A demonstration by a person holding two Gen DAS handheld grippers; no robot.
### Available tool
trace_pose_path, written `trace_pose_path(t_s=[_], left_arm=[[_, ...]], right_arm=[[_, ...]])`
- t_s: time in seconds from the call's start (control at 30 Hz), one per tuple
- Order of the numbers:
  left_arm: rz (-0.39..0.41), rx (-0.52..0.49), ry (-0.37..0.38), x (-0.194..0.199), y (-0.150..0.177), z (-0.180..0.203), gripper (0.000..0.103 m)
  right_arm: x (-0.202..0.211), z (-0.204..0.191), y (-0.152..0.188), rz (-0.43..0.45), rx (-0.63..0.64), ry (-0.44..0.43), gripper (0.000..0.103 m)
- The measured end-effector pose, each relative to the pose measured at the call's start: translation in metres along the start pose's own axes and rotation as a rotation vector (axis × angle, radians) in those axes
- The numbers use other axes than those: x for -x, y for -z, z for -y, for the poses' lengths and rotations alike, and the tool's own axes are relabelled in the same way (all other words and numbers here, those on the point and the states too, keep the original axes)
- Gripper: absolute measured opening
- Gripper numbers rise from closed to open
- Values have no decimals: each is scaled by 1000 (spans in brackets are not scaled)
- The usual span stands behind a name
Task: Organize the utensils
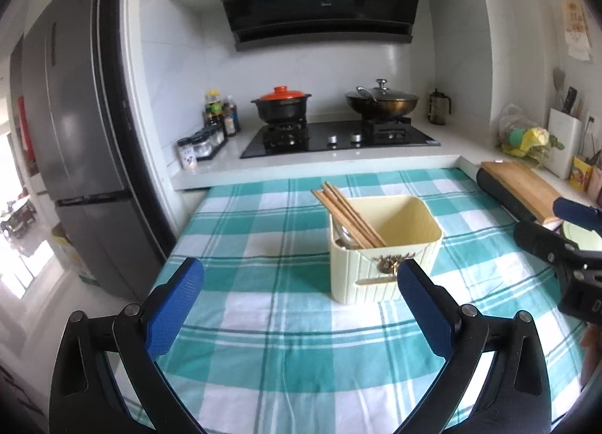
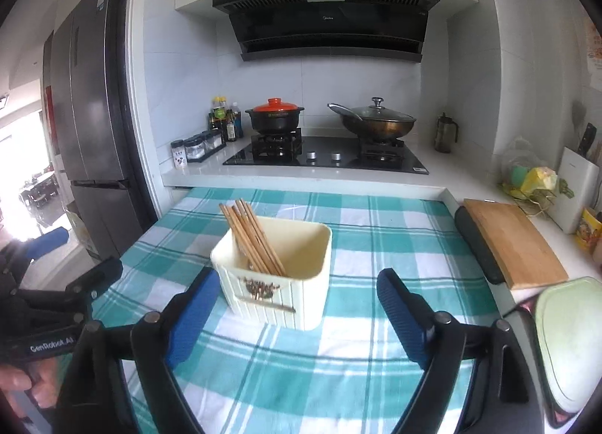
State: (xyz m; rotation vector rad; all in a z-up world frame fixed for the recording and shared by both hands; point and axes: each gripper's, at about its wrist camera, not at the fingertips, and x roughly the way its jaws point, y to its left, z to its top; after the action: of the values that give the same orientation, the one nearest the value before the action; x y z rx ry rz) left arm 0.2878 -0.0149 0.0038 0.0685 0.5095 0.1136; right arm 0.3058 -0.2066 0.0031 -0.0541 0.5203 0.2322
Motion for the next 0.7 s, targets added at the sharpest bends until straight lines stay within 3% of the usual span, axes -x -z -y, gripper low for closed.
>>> trace_pose_path(t_s=[0.17,0.37,0.7], left_arm=[[10,19,8,38,14,-8,103],[19,9,14,69,29,-6,103],[60,10,-15,101,26,-7,103]], right_arm=[[47,-12,23,27,-1,-1,103],[75,-21,36,49,-16,-2,103],[96,-35,35,73,14,29,103]])
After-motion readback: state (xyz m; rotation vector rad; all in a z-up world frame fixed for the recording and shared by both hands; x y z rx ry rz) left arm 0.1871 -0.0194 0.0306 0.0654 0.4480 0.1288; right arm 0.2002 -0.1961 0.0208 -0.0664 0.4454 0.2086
